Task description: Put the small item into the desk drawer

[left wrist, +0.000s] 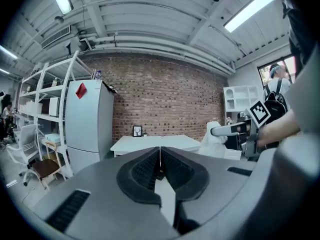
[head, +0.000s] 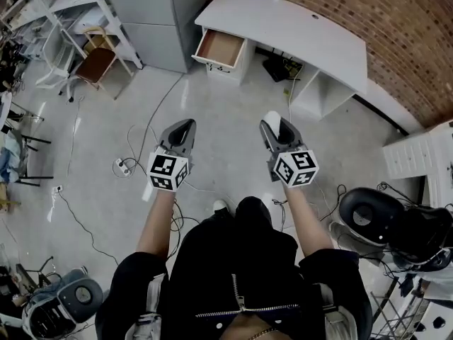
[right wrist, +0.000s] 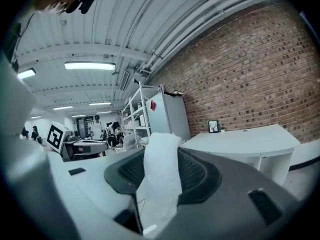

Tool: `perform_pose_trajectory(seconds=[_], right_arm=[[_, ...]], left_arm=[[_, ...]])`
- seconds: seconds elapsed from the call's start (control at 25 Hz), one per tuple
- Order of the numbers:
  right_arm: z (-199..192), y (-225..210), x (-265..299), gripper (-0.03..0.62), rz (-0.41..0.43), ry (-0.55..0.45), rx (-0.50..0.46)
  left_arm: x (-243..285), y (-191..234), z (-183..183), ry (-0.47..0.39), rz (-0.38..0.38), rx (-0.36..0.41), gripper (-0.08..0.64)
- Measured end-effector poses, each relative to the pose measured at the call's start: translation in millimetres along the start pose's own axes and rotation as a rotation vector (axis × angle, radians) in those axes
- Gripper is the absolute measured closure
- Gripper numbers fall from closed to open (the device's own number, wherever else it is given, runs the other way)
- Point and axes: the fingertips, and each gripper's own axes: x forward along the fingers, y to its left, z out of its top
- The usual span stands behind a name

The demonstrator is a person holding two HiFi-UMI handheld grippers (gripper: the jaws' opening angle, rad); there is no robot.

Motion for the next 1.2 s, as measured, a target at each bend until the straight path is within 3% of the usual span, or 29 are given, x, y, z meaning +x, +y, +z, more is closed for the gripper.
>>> perform_pose_trajectory(seconds=[0.36, 0.68, 1.2], right_arm=[[2.4, -24.4, 60.7, 0.419, 0.004, 0.033, 0.01], [9.0, -62.3, 148.3, 0.419, 0.024, 0.032, 0.013], [74.2, -177.1, 307.3, 0.419, 0.142, 0.04, -0.02]], left_arm=[[46.7, 43.8, -6.0, 0.021, -0.001, -0.035, 0.538], [107.9, 96.7, -1.2, 0.019, 0.034, -0.039, 0.538], [255.4, 172.1, 45.6, 0.038, 0.168, -0.043, 0.538]])
